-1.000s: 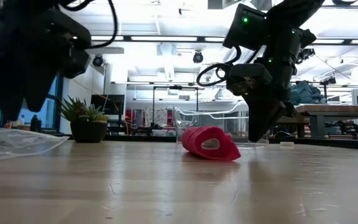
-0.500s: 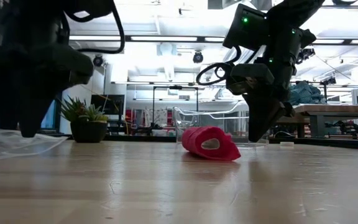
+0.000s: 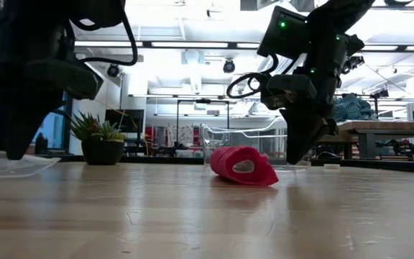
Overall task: Roll bandage
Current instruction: Put the red rolled bandage into the transparent zip bag
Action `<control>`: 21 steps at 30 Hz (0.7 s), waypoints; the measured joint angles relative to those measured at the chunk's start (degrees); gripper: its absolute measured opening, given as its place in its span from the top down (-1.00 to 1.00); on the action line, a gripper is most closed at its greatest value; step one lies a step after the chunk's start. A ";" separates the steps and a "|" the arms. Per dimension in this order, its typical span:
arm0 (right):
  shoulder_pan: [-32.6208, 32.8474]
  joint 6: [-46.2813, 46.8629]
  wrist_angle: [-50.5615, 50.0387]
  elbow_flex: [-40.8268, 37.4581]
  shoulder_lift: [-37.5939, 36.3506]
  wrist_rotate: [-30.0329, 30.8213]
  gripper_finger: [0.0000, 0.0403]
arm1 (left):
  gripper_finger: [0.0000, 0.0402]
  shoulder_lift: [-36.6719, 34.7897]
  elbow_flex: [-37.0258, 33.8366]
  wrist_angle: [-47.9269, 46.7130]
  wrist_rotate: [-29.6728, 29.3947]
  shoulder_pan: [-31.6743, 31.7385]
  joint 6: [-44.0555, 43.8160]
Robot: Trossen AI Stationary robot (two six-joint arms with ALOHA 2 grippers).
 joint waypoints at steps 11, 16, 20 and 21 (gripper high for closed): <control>-0.32 -3.33 -0.01 -0.04 -5.29 -1.46 1.00 | 0.99 -6.37 8.40 -1.57 -3.40 2.42 11.99; -0.85 -3.96 3.55 -0.04 -15.29 -1.70 1.00 | 1.00 -14.54 12.11 -4.70 -13.48 6.63 14.51; -2.02 -1.59 13.42 -0.03 -22.34 -4.86 1.00 | 1.00 -19.00 12.55 -1.62 -18.36 12.76 19.63; -2.33 -0.09 16.11 -0.02 -23.53 -5.39 1.00 | 1.00 -19.36 12.55 -0.26 -18.45 14.46 21.33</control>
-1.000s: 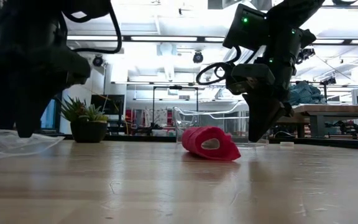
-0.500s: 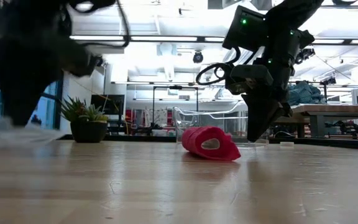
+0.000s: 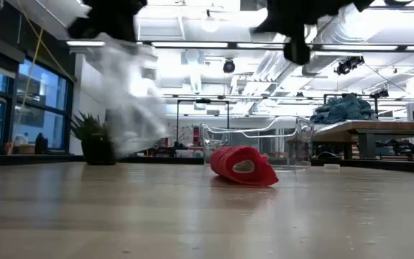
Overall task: Roll bandage
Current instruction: Put the red rolled bandage into the transparent zip bag
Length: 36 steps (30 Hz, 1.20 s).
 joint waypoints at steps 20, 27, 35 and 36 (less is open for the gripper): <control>4.90 15.28 3.84 0.11 1.32 14.60 0.59 | 1.00 7.67 -0.09 28.70 3.05 10.85 11.72; 1.43 19.87 4.86 0.02 2.01 15.98 0.43 | 1.00 9.22 -0.07 37.19 3.63 10.39 10.21; 1.27 21.31 6.87 0.07 2.70 15.73 0.44 | 1.00 11.69 -0.13 38.25 4.40 10.39 10.22; 1.27 21.58 6.16 0.06 2.89 15.71 0.44 | 1.00 11.72 -0.13 38.76 4.27 10.39 10.27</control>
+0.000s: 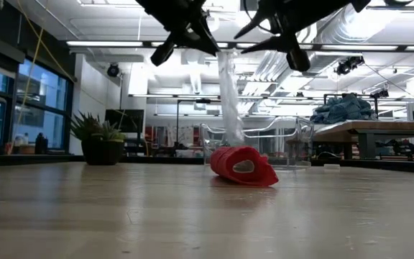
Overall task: Roll bandage
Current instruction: Put the red rolled bandage into the transparent zip bag
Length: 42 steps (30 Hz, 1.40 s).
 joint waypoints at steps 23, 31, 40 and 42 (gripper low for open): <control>-1.36 8.68 -6.84 -0.04 3.05 1.99 0.48 | 1.00 5.63 6.36 -3.35 -0.15 0.06 7.71; -1.35 7.61 -7.15 -0.04 3.03 4.81 0.96 | 1.00 5.62 8.97 -9.69 0.98 -0.33 10.38; -1.40 10.64 -13.55 -0.04 3.03 5.46 0.99 | 1.00 5.28 9.08 -16.93 2.91 -1.09 8.84; -1.40 11.28 -14.22 -0.04 3.03 5.48 1.00 | 1.00 5.01 9.07 -17.30 3.27 -1.28 8.67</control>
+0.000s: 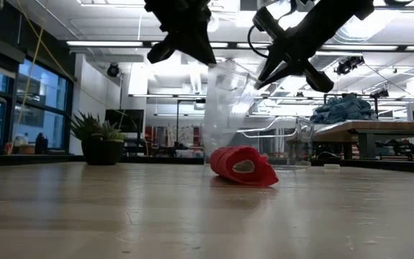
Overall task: Roll bandage
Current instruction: Put the red rolled bandage into the transparent zip bag
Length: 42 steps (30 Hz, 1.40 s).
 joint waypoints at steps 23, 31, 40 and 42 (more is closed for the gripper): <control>-0.11 -5.06 8.15 0.00 -0.02 -0.74 0.99 | 1.00 -5.35 0.00 -8.04 0.08 0.58 -2.80; -0.11 -11.58 7.63 0.00 -0.10 -3.55 0.57 | 1.00 -5.54 0.00 -12.55 -2.61 0.56 -2.28; 1.04 -16.18 5.51 0.00 -1.23 -10.06 0.16 | 1.00 -9.15 -0.02 -19.11 -11.22 0.51 -2.29; 2.94 -14.45 6.28 0.09 -0.38 -9.52 0.16 | 1.00 -9.73 -0.02 -20.83 -11.81 1.39 -2.27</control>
